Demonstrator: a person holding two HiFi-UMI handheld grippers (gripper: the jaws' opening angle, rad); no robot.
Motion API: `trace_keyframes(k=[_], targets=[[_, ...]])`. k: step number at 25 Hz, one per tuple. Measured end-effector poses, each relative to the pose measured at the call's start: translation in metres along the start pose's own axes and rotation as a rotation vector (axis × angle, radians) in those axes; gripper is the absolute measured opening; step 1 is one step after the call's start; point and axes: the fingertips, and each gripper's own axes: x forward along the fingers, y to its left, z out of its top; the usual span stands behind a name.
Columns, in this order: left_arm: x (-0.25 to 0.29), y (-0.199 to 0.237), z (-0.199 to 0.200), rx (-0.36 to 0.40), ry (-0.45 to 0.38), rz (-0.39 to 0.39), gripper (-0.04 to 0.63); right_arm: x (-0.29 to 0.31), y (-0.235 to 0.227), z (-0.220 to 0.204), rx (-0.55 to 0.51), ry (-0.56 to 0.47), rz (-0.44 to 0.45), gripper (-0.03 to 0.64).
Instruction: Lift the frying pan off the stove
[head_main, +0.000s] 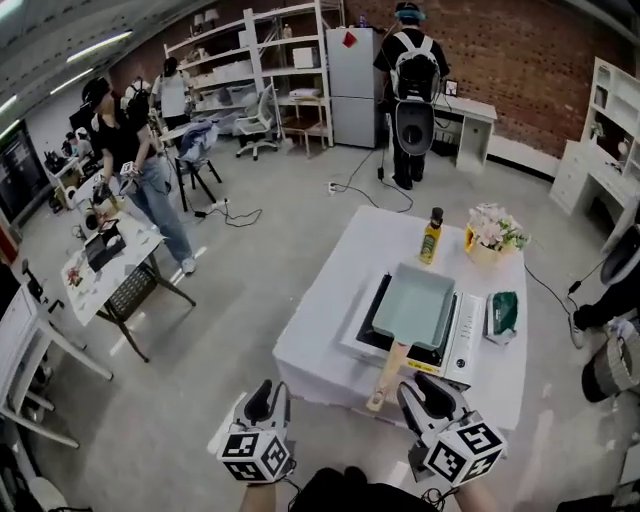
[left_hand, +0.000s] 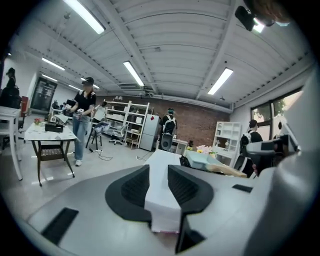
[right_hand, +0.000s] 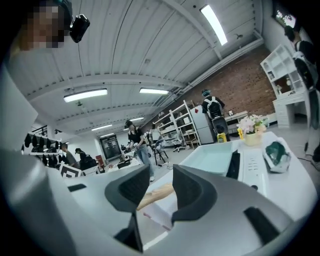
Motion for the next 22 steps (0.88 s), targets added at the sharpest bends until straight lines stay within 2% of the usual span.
trace_keyframes(k=[9,16,22], targets=[[0.094,-0.047,0.005,0.041,0.086,-0.258,0.095,-0.012,-0.062,-0.008,0.144,-0.058,-0.244,0.143],[0.147,-0.065,0.008,0.075,0.153,-0.432,0.095,-0.007,-0.074,-0.010,0.197,-0.103,-0.400,0.143],[0.161,-0.085,0.006,0.073,0.192,-0.571,0.095,-0.010,-0.077,-0.018,0.243,-0.127,-0.492,0.143]])
